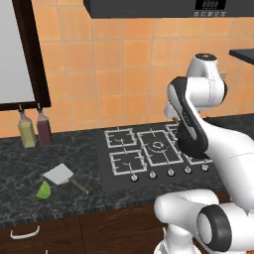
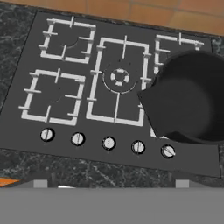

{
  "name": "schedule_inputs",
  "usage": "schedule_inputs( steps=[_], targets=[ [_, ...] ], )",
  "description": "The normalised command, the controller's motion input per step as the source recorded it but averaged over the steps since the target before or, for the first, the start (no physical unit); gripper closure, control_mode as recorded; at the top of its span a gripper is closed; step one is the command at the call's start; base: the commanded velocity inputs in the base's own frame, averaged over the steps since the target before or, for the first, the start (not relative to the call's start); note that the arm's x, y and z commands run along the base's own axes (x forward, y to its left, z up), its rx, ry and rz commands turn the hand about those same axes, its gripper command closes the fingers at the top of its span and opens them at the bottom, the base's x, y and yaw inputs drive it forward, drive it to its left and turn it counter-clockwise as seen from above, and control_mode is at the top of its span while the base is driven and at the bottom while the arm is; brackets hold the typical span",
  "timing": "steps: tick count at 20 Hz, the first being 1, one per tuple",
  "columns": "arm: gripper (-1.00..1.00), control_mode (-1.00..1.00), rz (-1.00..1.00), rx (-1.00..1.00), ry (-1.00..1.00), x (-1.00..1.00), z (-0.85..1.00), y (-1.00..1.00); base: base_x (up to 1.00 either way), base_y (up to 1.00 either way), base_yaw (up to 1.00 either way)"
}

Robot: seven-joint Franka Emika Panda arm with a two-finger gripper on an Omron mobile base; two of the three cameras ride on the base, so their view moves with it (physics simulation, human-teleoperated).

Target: Put the lemon wedge and broccoli in the pot. Retrieve the spatula and lightly stir the vegetables in the pot.

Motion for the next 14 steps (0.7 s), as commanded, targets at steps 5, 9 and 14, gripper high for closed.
schedule_inputs(
  steps=[5, 9, 14],
  targets=[
    [-1.0, -1.0, 0.13, 0.06, -0.17, -0.67, -0.01, -1.0, 0.0, 0.0, 0.0],
    [-1.0, -1.0, 0.15, 0.0, -0.1, -0.62, -0.03, -1.0, 0.0, 0.0, 0.0],
    [-1.0, -1.0, 0.14, -0.13, 0.04, -0.31, -0.19, -1.0, 0.0, 0.0, 0.0]
  ],
)
